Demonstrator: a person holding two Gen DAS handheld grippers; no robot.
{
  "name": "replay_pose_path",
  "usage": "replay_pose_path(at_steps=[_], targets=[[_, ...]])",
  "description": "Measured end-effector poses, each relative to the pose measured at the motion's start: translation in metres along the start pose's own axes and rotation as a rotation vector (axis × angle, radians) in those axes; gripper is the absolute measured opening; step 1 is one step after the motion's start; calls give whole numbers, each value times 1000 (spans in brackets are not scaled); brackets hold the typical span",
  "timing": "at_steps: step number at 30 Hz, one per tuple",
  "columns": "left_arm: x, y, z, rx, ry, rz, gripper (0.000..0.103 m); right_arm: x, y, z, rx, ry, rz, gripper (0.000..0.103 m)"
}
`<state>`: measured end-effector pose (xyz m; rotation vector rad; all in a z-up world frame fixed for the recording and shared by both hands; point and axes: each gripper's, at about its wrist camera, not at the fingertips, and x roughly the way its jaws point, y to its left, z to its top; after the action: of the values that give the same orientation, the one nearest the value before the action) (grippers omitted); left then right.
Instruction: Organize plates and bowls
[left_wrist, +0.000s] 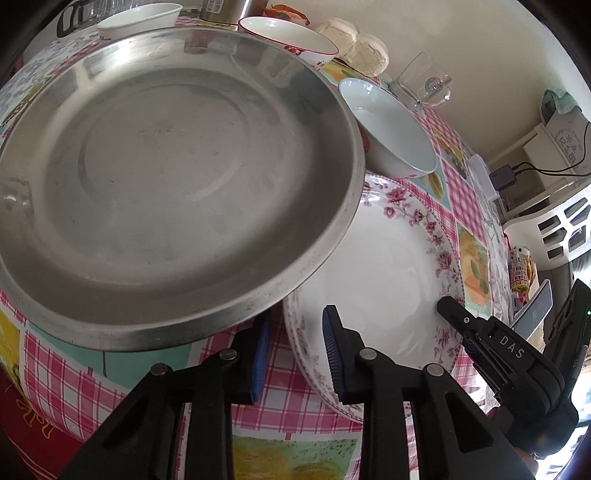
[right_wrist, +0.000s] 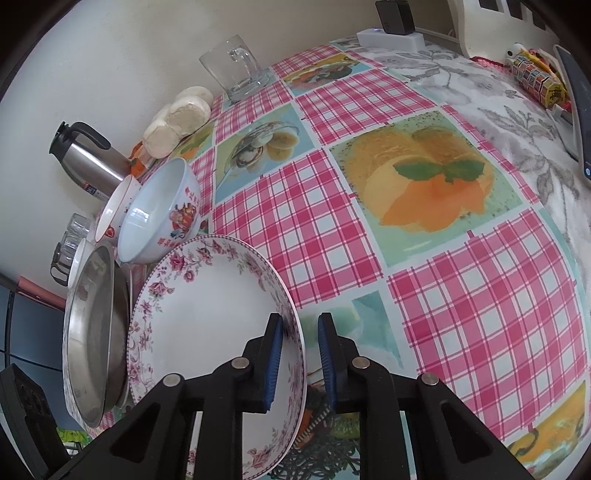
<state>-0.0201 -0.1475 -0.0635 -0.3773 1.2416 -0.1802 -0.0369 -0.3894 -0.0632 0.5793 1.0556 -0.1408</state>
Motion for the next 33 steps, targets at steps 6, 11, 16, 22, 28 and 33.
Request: replay_pose_path(at_steps=[6, 11, 16, 22, 28, 33], targets=[[0, -2, 0, 25, -13, 13, 29, -6, -10, 0, 20, -12, -29, 21], [4, -9, 1, 61, -30, 21, 29, -8, -18, 1, 47, -16, -20, 21], [8, -17, 2, 113, -50, 34, 29, -9, -22, 1, 64, -20, -14, 21], [16, -29, 5, 182, -59, 18, 29, -10, -21, -1, 56, -32, -21, 21], [20, -26, 13, 155, -43, -41, 24, -8, -17, 0, 38, -38, -26, 22], [22, -33, 9, 181, -11, -72, 22, -8, -22, 1, 75, -34, 24, 23]])
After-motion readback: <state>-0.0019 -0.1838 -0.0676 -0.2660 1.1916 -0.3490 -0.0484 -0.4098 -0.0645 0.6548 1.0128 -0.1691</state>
